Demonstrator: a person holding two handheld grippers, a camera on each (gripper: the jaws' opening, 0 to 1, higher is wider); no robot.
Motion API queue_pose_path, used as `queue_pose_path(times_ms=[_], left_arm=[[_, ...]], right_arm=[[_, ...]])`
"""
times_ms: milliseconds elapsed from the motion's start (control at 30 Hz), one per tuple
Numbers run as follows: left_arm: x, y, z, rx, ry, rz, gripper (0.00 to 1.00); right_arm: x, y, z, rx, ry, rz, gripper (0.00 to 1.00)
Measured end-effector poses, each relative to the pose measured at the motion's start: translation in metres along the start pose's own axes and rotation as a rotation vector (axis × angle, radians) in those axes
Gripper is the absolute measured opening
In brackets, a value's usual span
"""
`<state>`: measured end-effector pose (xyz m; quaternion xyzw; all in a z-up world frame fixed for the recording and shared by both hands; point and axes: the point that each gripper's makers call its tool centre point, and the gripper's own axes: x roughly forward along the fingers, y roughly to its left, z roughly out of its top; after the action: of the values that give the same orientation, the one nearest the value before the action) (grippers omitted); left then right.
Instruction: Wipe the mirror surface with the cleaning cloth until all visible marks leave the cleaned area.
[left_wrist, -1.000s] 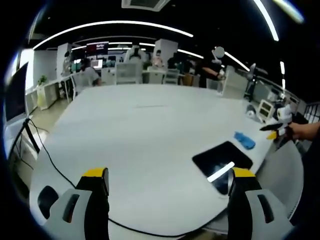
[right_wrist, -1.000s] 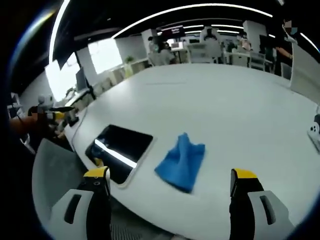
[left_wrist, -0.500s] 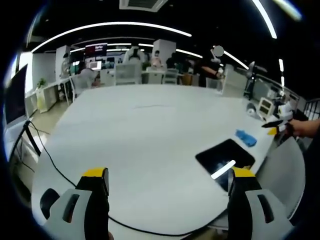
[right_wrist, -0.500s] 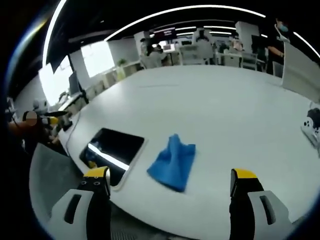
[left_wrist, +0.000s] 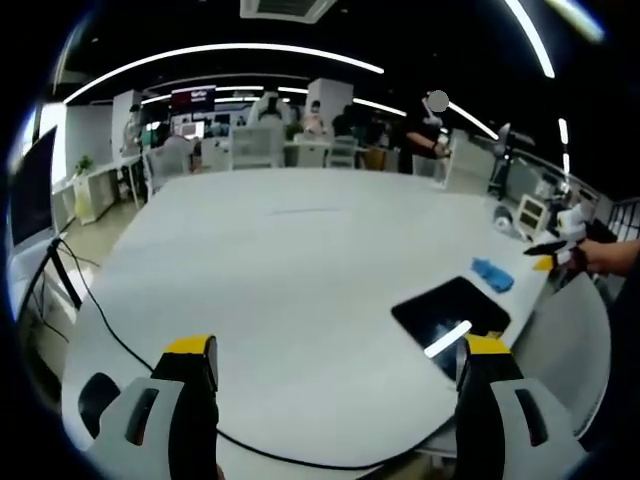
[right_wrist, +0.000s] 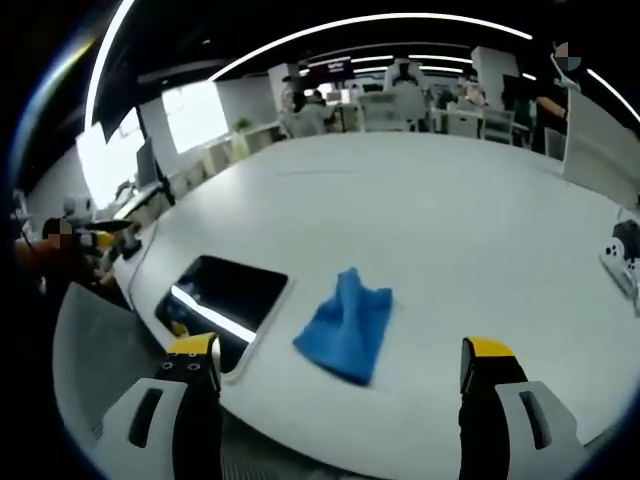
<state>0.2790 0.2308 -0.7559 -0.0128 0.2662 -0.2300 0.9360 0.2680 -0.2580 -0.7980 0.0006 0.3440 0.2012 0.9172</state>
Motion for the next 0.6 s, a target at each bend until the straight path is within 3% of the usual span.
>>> queue_pose_path(times_ms=[67,600], left_arm=[[0.0019,-0.0014,-0.0013,0.004,0.004,-0.004,1.0],[0.0028,-0.0032,-0.004,0.013,0.028,-0.015,1.0]], right_arm=[[-0.0021,-0.0018,0.0009,0.027,-0.003,0.001,0.93],[-0.0012,-0.0032,-0.0009,0.011,0.016,-0.014,0.96]])
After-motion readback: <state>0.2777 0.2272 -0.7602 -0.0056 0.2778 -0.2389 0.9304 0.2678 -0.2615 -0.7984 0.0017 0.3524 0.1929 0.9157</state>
